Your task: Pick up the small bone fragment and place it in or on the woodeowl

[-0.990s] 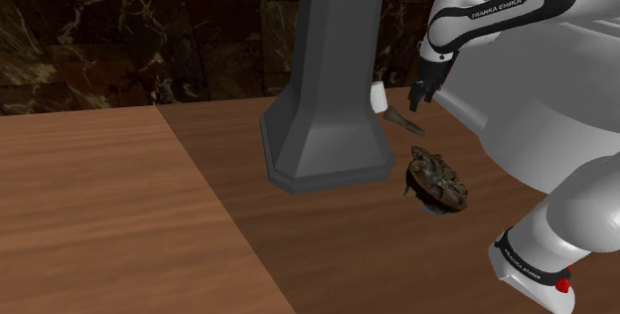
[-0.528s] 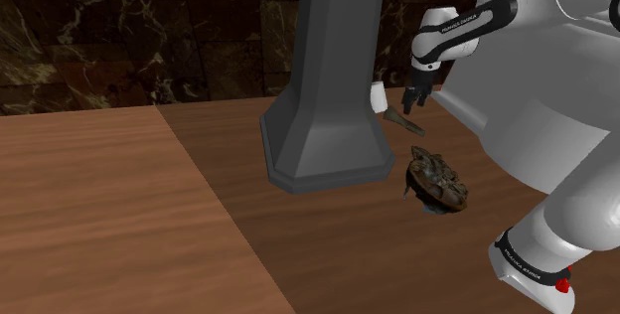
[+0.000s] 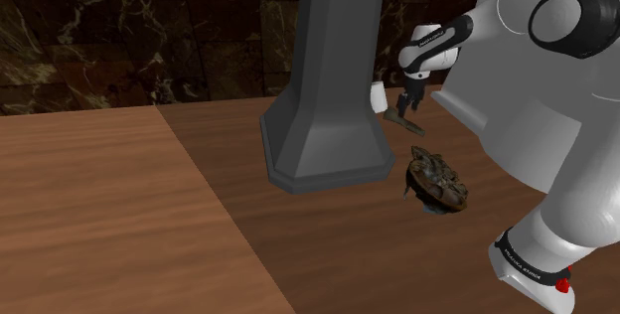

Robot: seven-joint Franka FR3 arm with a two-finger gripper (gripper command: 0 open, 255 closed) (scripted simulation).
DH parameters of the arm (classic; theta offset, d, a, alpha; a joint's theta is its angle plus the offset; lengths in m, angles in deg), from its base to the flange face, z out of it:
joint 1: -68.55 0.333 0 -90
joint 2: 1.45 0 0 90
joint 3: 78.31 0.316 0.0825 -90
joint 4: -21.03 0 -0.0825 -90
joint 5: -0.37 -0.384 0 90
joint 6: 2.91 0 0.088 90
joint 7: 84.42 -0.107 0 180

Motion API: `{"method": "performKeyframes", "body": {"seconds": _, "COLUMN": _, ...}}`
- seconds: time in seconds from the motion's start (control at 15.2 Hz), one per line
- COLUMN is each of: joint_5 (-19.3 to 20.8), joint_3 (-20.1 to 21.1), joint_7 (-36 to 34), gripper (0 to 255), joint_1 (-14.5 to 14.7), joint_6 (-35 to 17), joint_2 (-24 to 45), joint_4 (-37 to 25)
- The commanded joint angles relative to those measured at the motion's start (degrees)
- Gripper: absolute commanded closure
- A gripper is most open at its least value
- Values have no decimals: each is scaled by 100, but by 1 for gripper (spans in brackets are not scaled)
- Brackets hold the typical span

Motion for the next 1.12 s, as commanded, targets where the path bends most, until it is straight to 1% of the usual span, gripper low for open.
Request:
{"method": "performKeyframes", "body": {"seconds": 0.0, "joint_5": -35, "joint_3": 7, "joint_7": 40, "gripper": 0, "joint_1": -33, "joint_6": -101, "joint_2": 144, "joint_4": -39}}
{"method": "performKeyframes", "body": {"seconds": 0.4, "joint_5": -117, "joint_3": 47, "joint_7": 94, "gripper": 0, "joint_1": -79, "joint_6": -531, "joint_2": 435, "joint_4": 105}}
{"method": "performKeyframes", "body": {"seconds": 0.92, "joint_5": -116, "joint_3": 47, "joint_7": 94, "gripper": 0, "joint_1": -79, "joint_6": -530, "joint_2": 435, "joint_4": 105}}
{"method": "performKeyframes", "body": {"seconds": 0.99, "joint_5": -116, "joint_3": 47, "joint_7": 94, "gripper": 255, "joint_1": -79, "joint_6": -530, "joint_2": 435, "joint_4": 105}}
{"method": "performKeyframes", "body": {"seconds": 1.06, "joint_5": -116, "joint_3": 47, "joint_7": 94, "gripper": 255, "joint_1": -79, "joint_6": -530, "joint_2": 435, "joint_4": 105}}
